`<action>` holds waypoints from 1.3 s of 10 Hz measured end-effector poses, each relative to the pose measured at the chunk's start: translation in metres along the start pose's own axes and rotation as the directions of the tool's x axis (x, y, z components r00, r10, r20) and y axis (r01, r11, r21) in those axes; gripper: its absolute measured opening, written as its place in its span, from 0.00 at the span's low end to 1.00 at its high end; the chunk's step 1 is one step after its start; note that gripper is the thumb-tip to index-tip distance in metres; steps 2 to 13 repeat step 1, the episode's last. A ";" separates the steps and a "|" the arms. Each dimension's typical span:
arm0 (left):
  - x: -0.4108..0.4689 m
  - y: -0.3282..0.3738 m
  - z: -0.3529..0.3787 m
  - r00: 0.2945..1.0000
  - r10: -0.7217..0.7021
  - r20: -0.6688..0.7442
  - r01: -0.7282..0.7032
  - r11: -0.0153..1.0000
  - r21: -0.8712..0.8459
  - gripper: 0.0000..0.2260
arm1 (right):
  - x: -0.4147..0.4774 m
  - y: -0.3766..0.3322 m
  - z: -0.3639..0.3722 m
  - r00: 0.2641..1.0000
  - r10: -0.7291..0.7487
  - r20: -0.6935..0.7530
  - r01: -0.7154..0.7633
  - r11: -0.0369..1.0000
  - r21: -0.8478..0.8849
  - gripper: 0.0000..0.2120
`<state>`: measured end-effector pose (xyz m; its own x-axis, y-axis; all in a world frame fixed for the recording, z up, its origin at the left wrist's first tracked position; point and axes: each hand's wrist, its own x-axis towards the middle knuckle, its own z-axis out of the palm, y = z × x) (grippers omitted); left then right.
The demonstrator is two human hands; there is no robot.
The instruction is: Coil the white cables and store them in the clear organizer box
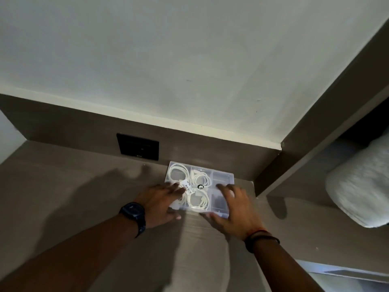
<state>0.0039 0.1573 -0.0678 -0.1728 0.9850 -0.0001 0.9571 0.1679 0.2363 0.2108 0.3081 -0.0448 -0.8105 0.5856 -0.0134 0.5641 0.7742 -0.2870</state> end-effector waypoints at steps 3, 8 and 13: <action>0.002 -0.002 -0.034 0.988 0.037 -0.148 -0.028 0.997 0.066 0.28 | 0.003 -0.029 -0.054 0.906 0.189 -0.378 0.000 0.895 0.447 0.28; 0.002 -0.002 -0.034 0.988 0.037 -0.148 -0.028 0.997 0.066 0.28 | 0.003 -0.029 -0.054 0.906 0.189 -0.378 0.000 0.895 0.447 0.28; 0.002 -0.002 -0.034 0.988 0.037 -0.148 -0.028 0.997 0.066 0.28 | 0.003 -0.029 -0.054 0.906 0.189 -0.378 0.000 0.895 0.447 0.28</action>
